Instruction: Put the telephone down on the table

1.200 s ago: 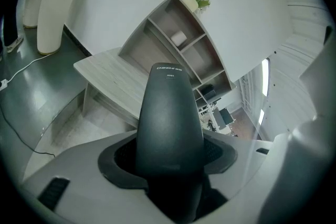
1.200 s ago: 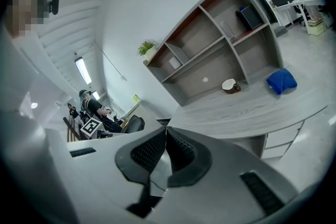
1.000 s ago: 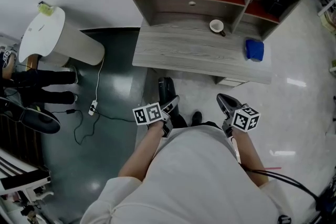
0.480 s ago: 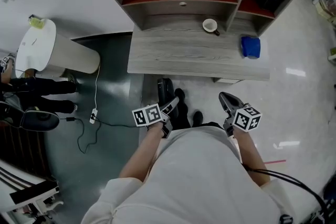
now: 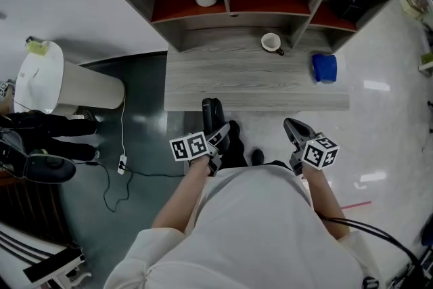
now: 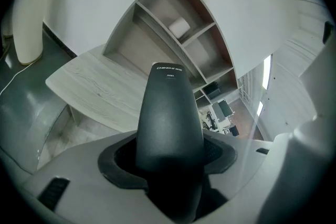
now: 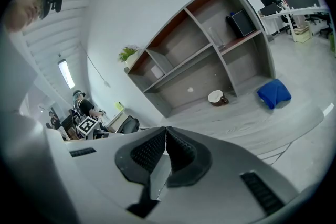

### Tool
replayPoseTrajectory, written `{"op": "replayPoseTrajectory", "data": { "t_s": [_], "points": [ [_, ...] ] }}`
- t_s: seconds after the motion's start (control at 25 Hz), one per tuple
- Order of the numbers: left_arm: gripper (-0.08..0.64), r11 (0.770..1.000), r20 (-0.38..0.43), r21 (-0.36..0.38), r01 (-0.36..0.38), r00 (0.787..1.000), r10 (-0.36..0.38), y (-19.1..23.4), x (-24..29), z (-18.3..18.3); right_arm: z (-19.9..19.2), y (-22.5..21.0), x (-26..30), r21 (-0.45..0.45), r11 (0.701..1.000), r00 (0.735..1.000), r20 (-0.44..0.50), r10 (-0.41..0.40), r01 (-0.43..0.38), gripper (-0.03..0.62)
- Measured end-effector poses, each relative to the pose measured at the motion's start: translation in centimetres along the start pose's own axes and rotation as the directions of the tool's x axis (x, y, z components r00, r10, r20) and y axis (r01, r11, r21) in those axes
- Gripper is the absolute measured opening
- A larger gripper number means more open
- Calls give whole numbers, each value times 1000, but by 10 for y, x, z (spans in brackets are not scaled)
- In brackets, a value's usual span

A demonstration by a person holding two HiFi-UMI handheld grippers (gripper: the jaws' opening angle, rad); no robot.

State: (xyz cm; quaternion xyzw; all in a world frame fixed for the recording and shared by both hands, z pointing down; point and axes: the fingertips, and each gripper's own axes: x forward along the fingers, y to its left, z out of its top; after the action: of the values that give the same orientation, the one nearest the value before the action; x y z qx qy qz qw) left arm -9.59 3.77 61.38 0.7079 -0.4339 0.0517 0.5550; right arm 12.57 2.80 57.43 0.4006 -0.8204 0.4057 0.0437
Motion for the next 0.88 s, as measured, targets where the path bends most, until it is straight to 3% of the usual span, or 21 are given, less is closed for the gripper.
{"op": "replayPoseTrajectory", "data": {
  "t_s": [0.48,0.88],
  "points": [
    [285,998,-77,61,30,997,-25,32,33,97,48,0,75,17,997,996,28,-82,81,17],
    [285,995,-151,92,50,988,-36,49,61,137,63,-5,104,63,986,985,71,-160,156,17]
  ]
}}
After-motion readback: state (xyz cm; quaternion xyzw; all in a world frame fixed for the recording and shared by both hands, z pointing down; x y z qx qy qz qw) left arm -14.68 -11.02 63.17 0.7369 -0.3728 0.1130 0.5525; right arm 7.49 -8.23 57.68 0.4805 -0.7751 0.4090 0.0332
